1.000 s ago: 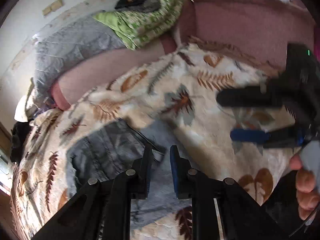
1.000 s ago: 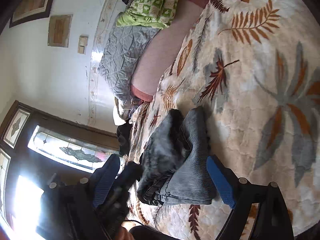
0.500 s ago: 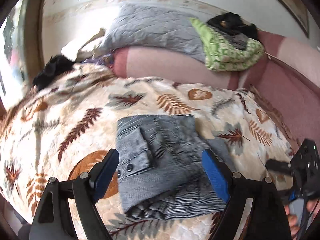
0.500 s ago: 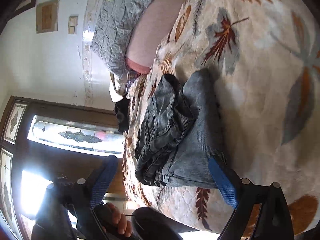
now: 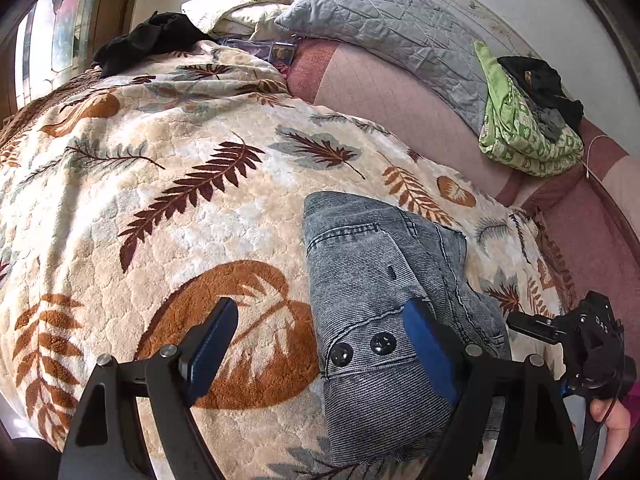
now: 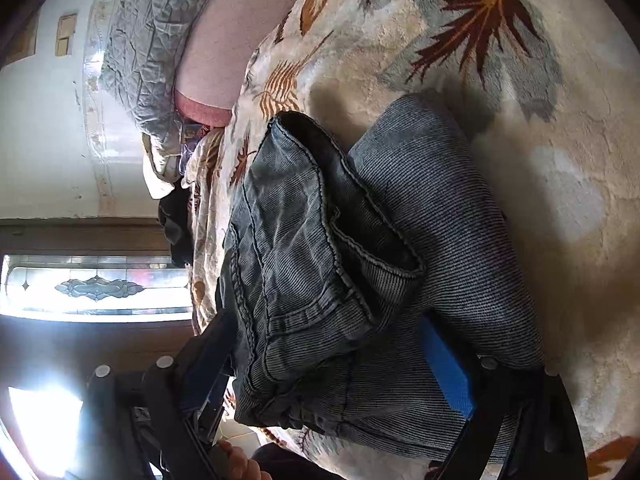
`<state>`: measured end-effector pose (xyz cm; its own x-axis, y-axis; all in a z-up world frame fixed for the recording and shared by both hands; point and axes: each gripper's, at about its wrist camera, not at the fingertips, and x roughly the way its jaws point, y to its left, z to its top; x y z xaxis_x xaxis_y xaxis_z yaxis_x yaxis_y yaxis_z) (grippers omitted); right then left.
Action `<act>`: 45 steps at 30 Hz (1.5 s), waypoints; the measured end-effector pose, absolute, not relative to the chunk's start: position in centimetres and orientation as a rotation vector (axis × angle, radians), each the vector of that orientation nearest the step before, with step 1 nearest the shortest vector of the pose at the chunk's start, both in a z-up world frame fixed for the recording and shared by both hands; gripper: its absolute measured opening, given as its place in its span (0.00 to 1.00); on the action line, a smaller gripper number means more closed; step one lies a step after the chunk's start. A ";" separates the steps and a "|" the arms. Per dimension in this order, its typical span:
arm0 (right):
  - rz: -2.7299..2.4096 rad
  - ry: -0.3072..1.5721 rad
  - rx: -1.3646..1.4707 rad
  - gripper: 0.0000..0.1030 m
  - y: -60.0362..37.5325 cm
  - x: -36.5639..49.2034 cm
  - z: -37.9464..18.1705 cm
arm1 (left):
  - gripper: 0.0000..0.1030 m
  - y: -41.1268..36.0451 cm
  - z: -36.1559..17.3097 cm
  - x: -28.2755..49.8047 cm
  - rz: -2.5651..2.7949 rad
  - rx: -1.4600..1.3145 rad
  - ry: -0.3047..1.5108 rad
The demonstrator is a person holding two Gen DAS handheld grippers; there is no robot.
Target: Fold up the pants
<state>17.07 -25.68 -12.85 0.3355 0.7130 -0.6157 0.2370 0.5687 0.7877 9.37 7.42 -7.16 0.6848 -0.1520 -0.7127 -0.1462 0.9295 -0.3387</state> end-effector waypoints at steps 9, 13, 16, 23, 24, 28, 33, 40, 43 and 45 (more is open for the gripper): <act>0.295 1.198 0.794 0.14 -25.2 17.1 -10.8 | 0.83 7.9 -7.4 9.3 -0.033 -0.405 0.821; 0.301 1.110 0.702 0.13 -24.4 16.0 -7.0 | 0.83 7.9 -7.0 9.0 -0.033 -0.393 0.805; 0.317 1.051 0.682 0.13 -24.2 14.6 -4.4 | 0.83 8.0 -6.5 8.7 -0.035 -0.397 0.798; 0.264 0.991 0.655 0.13 -25.5 8.5 -4.9 | 0.83 7.4 -5.4 8.1 -0.059 -0.382 0.781; 0.238 1.018 0.654 0.13 -25.9 8.3 -6.7 | 0.83 7.1 -5.5 8.3 -0.068 -0.378 0.791; 0.250 1.090 0.766 0.13 -27.4 8.0 -12.3 | 0.83 4.9 -5.6 8.5 -0.097 -0.287 0.821; 0.284 1.117 0.706 0.25 -27.6 8.5 -10.9 | 0.83 0.8 -9.8 10.0 -0.026 0.025 1.001; 0.277 0.974 0.567 0.40 -28.4 9.8 -4.3 | 0.83 0.9 -9.0 9.6 -0.014 0.042 0.960; 0.404 0.931 0.562 0.59 -26.6 12.9 -2.3 | 0.83 1.7 -7.3 9.0 -0.036 -0.034 0.927; 0.483 0.949 0.573 0.60 -24.8 15.6 -2.2 | 0.83 2.2 -6.4 8.4 -0.042 -0.085 0.893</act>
